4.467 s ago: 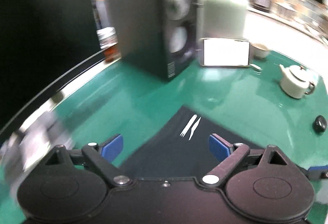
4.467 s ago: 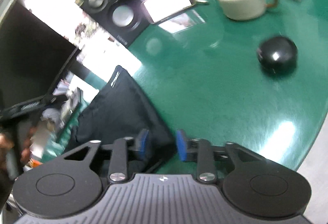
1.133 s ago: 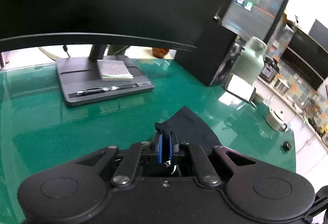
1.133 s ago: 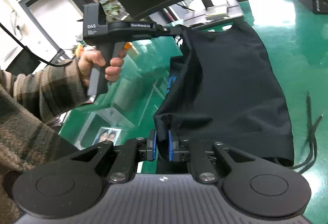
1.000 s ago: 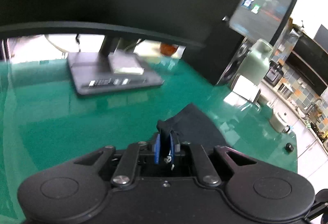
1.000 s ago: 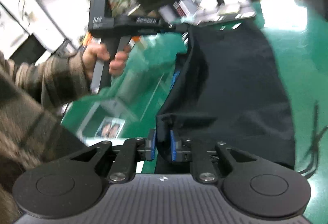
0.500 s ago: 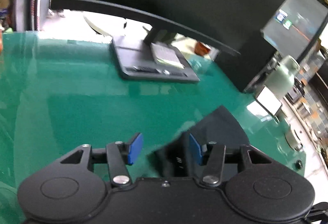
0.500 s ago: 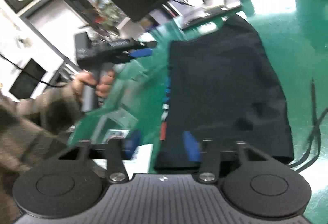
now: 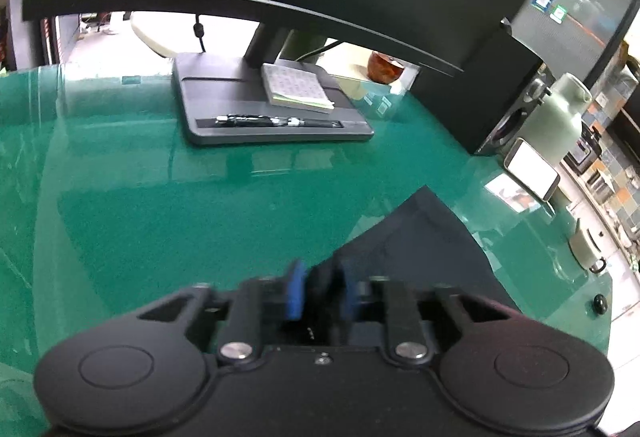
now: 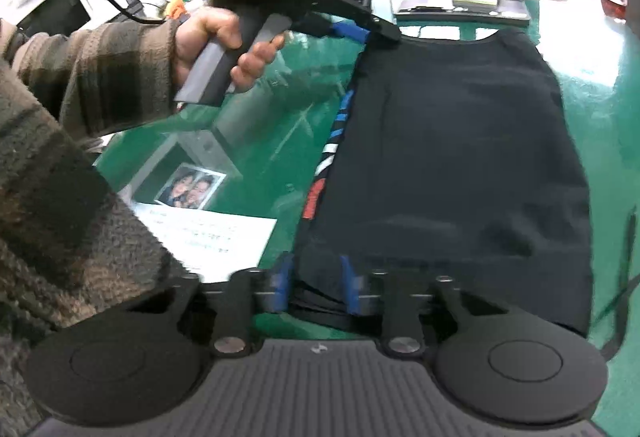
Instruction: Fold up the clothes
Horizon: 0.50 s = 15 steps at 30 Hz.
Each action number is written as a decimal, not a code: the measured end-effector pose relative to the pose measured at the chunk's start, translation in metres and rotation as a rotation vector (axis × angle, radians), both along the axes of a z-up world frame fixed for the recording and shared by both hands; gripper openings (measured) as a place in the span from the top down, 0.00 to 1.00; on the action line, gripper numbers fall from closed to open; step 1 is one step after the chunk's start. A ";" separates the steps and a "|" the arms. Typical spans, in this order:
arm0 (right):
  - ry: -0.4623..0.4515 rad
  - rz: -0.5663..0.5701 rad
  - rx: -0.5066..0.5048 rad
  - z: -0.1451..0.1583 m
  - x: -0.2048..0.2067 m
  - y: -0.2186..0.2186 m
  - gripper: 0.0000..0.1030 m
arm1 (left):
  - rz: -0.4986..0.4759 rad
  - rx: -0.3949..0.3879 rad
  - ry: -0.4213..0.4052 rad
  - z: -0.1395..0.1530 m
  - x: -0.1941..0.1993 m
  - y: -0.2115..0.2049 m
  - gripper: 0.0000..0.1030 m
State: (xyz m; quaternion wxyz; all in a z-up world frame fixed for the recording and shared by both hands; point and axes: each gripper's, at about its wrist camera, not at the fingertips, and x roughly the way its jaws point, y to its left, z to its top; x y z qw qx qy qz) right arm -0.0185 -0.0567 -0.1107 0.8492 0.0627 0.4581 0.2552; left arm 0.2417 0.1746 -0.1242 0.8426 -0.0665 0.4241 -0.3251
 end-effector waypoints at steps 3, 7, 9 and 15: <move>-0.007 -0.023 0.033 0.007 -0.003 -0.003 0.90 | -0.005 -0.042 -0.006 0.012 -0.002 0.002 0.89; -0.036 -0.041 0.152 0.021 0.002 -0.010 0.90 | 0.006 -0.091 -0.029 0.031 -0.007 0.010 0.89; -0.028 -0.035 0.188 0.022 0.002 -0.012 0.90 | 0.007 -0.083 -0.029 0.033 -0.008 0.014 0.89; 0.073 0.007 0.144 -0.012 0.005 -0.005 0.83 | 0.010 0.076 0.013 0.003 -0.008 0.022 0.65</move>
